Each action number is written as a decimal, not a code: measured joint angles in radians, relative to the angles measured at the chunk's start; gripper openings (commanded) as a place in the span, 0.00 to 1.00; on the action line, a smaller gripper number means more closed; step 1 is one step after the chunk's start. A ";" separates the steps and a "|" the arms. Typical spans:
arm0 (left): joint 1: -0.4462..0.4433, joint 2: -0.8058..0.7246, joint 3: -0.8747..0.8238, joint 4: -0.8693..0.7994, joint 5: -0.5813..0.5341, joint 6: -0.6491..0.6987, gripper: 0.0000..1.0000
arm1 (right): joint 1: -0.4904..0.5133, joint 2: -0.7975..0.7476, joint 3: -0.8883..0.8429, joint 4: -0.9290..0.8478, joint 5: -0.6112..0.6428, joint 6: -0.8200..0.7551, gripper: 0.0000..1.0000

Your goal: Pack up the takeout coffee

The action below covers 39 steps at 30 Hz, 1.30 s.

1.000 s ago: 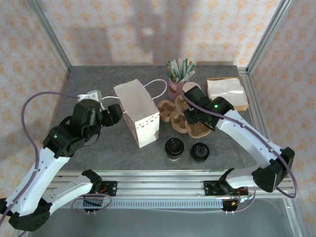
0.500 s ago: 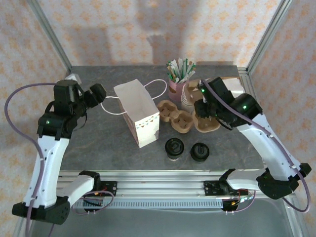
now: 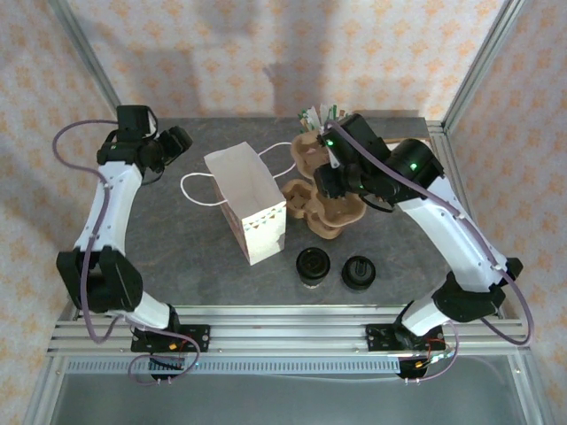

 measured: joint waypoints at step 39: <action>-0.177 0.308 -0.031 0.120 0.343 0.078 0.65 | 0.155 0.408 0.412 0.151 -0.052 0.028 0.37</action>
